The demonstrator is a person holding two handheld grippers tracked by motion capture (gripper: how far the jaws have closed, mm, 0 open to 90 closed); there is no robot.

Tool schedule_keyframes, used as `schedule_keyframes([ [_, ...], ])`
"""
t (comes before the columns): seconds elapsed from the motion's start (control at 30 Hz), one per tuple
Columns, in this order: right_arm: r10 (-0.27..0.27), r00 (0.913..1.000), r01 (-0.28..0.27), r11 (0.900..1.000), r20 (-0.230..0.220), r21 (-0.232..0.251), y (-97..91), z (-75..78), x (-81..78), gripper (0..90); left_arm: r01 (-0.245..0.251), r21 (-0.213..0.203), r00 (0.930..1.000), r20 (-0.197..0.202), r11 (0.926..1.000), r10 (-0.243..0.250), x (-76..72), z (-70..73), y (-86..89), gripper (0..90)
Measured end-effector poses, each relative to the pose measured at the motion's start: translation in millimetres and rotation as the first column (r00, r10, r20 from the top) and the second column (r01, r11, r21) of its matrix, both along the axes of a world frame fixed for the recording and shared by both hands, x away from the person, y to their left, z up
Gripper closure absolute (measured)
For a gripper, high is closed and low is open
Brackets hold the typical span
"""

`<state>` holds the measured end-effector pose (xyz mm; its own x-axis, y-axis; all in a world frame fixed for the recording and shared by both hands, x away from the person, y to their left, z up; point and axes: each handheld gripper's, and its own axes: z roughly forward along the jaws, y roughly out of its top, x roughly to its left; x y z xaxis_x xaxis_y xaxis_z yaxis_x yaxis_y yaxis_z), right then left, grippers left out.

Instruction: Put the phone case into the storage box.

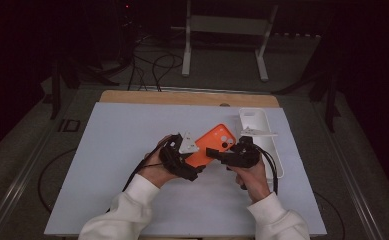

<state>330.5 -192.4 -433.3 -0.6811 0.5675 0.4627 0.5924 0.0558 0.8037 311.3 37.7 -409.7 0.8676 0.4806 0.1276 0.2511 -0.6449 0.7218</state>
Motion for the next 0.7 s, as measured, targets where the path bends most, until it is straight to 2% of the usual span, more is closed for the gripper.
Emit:
schedule_keyframes([
  [0.17, 0.006, 1.0, -0.006, 1.0, -0.006, -0.005, 7.9, 1.7, -3.2, 62.5, 0.001, 0.061, 1.0, -0.001, 0.9981, -0.001, -0.2, -10.8, -7.6, 16.2],
  [0.27, 0.006, 0.9999, -0.006, 0.9991, 0.01, -0.043, 12.0, 4.1, -6.0, 72.0, -0.004, 0.059, 1.0, -0.006, 0.9982, 0.004, 0.5, -16.1, -7.2, 16.3],
  [0.33, -0.005, 0.9999, 0.005, 0.9983, 0.009, -0.058, 13.9, 4.2, -6.4, 74.2, -0.009, 0.061, 0.9999, -0.008, 0.9981, 0.009, 0.6, -17.0, -6.8, 16.3],
  [0.53, -0.033, 0.9994, 0.032, 0.9985, -0.013, -0.044, 16.8, 1.0, -5.1, 79.0, -0.035, 0.088, 0.9993, 0.015, 0.9955, 0.033, -0.9, -17.5, -7.8, 16.0],
  [0.7, -0.055, 0.9981, 0.054, 0.9976, -0.027, -0.044, 17.6, 0.8, -5.1, 82.5, -0.044, 0.082, 0.999, 0.009, 0.9956, 0.044, -0.3, -19.7, -8.9, 15.6],
])
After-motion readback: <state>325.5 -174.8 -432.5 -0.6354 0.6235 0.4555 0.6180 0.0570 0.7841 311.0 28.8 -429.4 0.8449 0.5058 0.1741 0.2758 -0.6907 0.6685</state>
